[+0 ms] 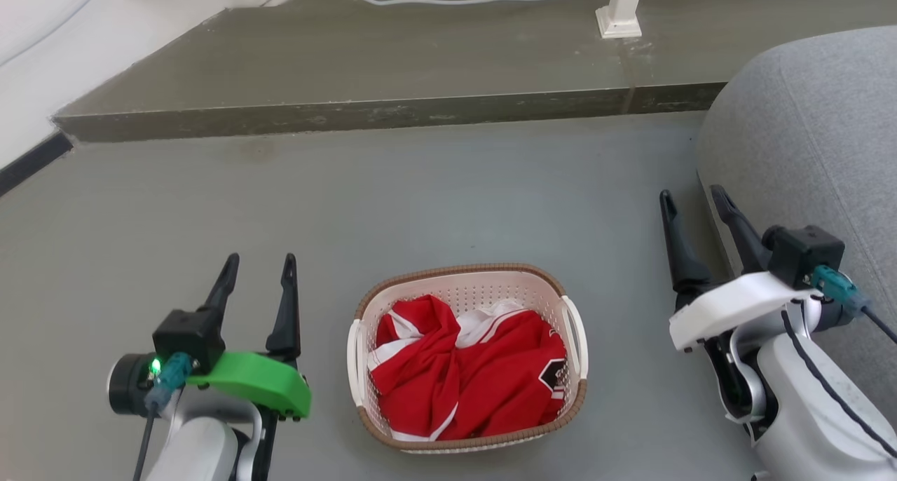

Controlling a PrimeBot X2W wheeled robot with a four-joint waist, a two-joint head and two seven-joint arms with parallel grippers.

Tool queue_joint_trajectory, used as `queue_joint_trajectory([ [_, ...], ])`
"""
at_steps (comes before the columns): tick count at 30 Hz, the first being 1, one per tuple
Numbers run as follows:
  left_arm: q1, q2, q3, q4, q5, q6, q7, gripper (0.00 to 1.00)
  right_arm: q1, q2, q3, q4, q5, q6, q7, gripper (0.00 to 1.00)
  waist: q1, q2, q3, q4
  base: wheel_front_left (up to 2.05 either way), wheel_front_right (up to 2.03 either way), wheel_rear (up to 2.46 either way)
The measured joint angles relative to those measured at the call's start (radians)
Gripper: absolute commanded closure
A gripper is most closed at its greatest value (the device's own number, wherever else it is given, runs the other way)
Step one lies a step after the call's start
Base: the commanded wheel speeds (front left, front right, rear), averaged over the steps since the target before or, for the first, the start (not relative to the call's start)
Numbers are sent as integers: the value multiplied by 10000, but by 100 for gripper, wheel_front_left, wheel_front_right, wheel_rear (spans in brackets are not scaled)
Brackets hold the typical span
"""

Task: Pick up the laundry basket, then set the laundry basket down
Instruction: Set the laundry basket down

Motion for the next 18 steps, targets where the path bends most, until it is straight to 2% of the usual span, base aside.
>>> queue_joint_trajectory([
  [18, 1258, -21, 328, -1087, 468, 81, 140, 0, 1048, -8, -322, -568, -267, -88, 0, 0, 0, 0, -249, -18, 0, 0, 0],
])
